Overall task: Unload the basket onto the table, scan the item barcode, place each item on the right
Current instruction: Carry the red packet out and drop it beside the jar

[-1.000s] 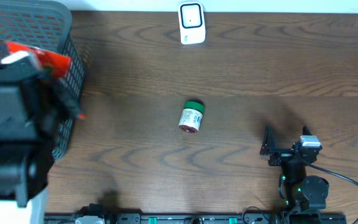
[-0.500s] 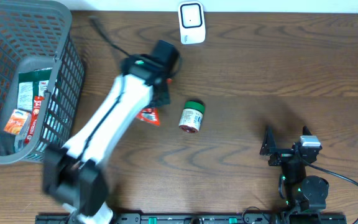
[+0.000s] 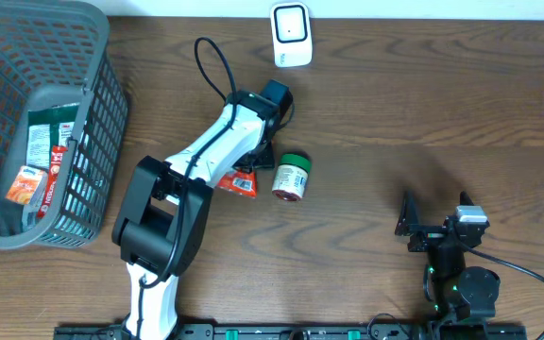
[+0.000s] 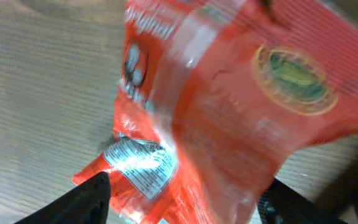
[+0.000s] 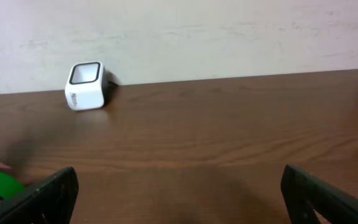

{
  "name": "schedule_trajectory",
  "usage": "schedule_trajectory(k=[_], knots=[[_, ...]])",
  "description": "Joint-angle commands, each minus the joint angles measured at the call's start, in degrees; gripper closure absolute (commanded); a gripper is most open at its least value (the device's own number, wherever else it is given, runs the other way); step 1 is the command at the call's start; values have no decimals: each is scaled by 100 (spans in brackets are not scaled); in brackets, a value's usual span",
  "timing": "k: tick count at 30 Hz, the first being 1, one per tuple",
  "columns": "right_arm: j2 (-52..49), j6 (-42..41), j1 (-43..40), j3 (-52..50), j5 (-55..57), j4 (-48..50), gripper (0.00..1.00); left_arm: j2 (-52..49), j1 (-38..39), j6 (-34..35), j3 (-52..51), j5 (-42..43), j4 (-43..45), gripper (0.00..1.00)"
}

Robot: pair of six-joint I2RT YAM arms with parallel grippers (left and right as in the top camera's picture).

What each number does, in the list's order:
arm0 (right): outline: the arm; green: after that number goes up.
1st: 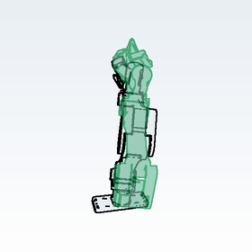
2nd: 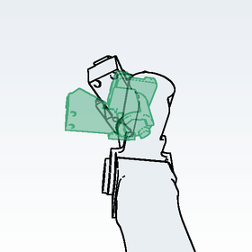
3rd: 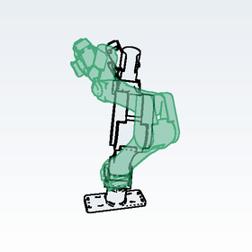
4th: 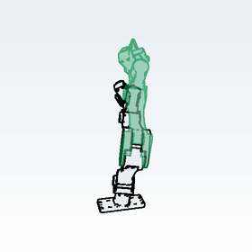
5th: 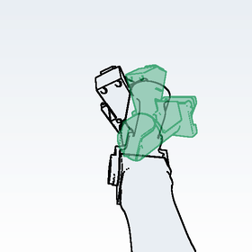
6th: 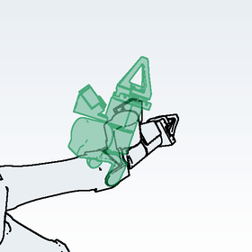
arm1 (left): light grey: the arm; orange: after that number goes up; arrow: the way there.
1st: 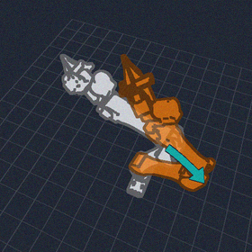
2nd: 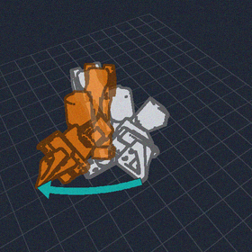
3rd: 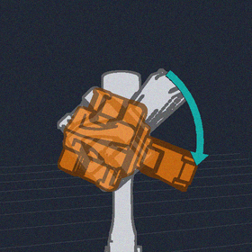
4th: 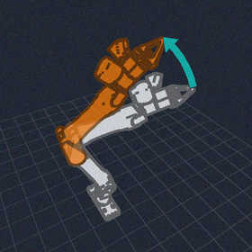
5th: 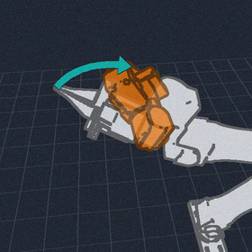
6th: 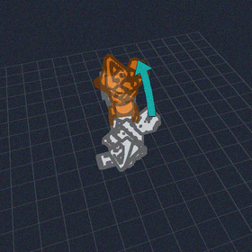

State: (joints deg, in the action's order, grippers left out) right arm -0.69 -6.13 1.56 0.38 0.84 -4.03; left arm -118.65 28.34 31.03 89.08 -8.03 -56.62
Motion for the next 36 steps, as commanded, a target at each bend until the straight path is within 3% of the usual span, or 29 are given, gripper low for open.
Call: schedule_trajectory(k=[1,4,6,7,9,10,14,20,25,32,36], knots=[[20,-66,-39,-7,13,-20,1,616,-153,-291,407,251,-26,24],[22,-66,-39,-7,13,-20,1,1121,-330,-291,417,299,-83,23],[20,-66,-39,-7,13,-22,1,1316,-417,-293,417,308,-264,30],[22,-66,-39,-7,13,-20,1,1344,-437,-293,417,310,-363,42],[22,-66,-39,-7,13,-22,1,1303,-472,-356,382,326,-612,81],[22,-66,-39,-7,13,-20,1,1268,-470,-494,323,444,-601,87],[22,-66,-39,-7,13,-22,1,999,-470,-870,-37,1178,-243,86],[22,-66,-39,-7,13,-22,1,343,-490,-874,-155,1257,66,85],[22,-66,-39,-7,15,-20,1,-85,-487,-1132,-155,1943,199,83],[22,-66,-39,-7,13,-22,1,326,-745,-1451,105,1939,-4,53],[22,-66,-39,-7,13,-22,1,883,-1034,-1451,107,1939,-39,47]])
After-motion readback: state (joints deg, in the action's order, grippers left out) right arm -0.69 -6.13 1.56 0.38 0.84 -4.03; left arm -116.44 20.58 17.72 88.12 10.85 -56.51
